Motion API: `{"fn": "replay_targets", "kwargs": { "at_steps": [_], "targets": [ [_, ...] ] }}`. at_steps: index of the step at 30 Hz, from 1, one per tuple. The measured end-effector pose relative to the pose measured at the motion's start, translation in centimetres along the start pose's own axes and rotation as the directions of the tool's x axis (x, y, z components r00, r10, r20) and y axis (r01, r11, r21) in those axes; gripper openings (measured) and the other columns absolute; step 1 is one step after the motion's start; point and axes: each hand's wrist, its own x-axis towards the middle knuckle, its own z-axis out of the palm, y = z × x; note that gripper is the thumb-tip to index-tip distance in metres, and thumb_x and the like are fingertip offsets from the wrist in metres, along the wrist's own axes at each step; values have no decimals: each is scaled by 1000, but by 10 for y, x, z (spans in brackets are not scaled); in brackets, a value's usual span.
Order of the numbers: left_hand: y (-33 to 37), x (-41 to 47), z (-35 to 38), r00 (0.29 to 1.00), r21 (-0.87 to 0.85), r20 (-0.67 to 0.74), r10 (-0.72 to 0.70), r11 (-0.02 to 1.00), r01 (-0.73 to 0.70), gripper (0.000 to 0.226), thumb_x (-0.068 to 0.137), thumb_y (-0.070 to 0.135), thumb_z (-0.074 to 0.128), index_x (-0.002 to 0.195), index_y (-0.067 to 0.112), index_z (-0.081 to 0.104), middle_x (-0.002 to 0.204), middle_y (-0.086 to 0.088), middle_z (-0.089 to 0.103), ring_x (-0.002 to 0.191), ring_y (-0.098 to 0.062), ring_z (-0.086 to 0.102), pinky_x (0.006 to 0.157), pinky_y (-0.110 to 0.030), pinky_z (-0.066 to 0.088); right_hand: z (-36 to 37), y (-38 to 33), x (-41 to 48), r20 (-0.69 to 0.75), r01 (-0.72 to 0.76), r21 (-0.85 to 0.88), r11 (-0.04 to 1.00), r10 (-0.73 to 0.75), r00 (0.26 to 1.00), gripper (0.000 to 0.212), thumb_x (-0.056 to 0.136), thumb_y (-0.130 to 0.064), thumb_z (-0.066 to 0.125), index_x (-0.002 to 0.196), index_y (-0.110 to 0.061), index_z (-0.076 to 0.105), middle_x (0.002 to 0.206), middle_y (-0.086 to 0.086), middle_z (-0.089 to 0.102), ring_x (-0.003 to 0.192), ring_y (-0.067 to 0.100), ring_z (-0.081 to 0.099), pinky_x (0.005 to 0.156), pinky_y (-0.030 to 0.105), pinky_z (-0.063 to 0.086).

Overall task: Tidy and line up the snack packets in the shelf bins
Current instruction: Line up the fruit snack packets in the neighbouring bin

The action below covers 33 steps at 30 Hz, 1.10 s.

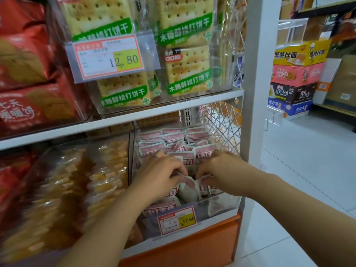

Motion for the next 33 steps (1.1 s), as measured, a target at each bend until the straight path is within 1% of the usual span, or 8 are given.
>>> {"fn": "replay_targets", "kwargs": {
  "at_steps": [6,12,18,23,25,27,31,33],
  "targets": [
    [-14,-17,-16,983,-366,-182,-11,929,-57,26,89,12,60,82,37,59,98,21,61,96,8,55,85,-12,45,-5,-7,1,28,-28,-123,992,32,999,16,92,-30,52,100,-32,65,102,-7,63,103,17,47,94,34,36],
    [-24,-38,-22,956,-486,-281,-87,872,-63,24,85,0,58,74,21,62,89,20,63,91,8,60,73,-9,47,-16,-4,2,47,-60,215,975,51,998,19,91,-29,57,104,-25,70,100,-9,69,87,6,62,82,23,50],
    [-20,-42,-30,880,-415,-474,-41,892,-182,16,83,9,64,69,14,57,76,12,54,79,1,55,66,-5,41,-10,-24,9,-48,-116,583,804,177,983,86,71,-50,71,143,-37,26,143,-13,40,125,10,46,97,34,48],
    [-17,-35,-26,797,-590,-545,-259,795,-144,26,79,13,72,73,26,51,79,8,59,79,-4,60,67,-14,48,-10,-32,15,38,-132,956,262,335,942,74,70,-22,78,134,-20,42,107,7,70,91,22,70,82,42,57],
    [-11,-32,-25,809,-808,-427,-403,573,-141,23,80,10,71,81,24,52,85,5,65,81,-4,66,64,-20,53,-11,-33,16,121,-136,990,37,275,954,59,67,-20,75,121,-7,55,102,14,71,95,30,68,92,51,50],
    [-8,-26,-22,807,-931,-306,-505,334,-144,27,80,8,71,91,27,56,98,6,66,87,-8,69,65,-28,57,-13,-35,14,130,-125,991,-36,229,965,51,68,-18,72,115,-1,60,103,16,71,98,31,67,95,48,48],
    [-16,-16,-18,839,-993,-97,-535,-9,-120,30,81,4,65,100,27,63,100,-1,69,96,-18,68,80,-37,56,-21,-37,7,-21,-48,978,205,323,946,27,80,-20,68,99,-2,65,91,11,74,87,21,71,84,40,55],
    [-19,-14,-17,853,-994,-107,-511,84,-74,24,88,2,59,100,23,61,94,0,69,89,-12,69,78,-26,56,-23,-32,5,-204,-80,862,501,487,849,20,84,-23,67,89,-5,63,71,5,70,62,4,67,58,20,54]
  ]
}}
